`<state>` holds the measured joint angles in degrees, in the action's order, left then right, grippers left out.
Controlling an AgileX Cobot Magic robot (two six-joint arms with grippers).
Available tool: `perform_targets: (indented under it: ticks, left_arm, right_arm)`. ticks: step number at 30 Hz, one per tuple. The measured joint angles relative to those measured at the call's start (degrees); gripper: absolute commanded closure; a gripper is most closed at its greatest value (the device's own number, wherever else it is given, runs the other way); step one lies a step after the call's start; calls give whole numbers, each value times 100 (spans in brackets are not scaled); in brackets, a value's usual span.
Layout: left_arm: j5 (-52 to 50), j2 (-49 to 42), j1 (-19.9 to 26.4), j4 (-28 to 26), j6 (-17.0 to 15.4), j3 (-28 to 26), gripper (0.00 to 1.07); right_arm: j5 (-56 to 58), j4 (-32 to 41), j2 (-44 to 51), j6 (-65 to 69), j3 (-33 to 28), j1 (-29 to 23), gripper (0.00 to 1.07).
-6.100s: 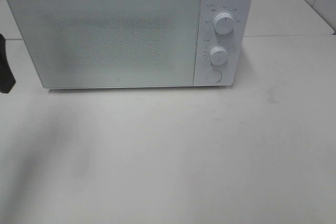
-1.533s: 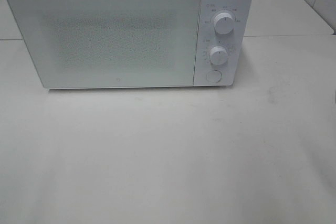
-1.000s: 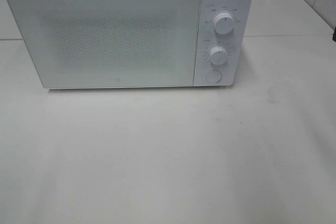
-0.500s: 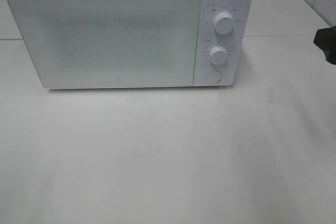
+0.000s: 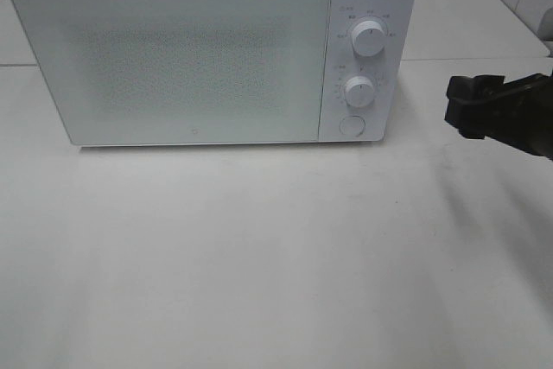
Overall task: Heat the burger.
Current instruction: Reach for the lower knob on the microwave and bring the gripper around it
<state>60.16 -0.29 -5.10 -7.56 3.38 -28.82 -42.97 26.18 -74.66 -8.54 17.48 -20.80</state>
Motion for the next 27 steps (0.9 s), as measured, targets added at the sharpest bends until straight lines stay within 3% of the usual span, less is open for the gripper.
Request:
perform_targets:
  ticks: [7, 14, 21, 27]
  left_arm:
    - [0, 0, 0, 0, 0, 0, 6]
    - [0, 0, 0, 0, 0, 0, 6]
    - [0, 0, 0, 0, 0, 0, 6]
    - [0, 0, 0, 0, 0, 0, 6]
  right_arm:
    - [-1369, 1226, -957, -619, 11, -1146, 32]
    - [-2086, 1960, -1702, -722, 6, -1908, 32]
    - [-2389, 2469, -2160, -831, 218, -2406, 32]
    - [-2544, 2527, -2429, -900, 435, -2532, 32]
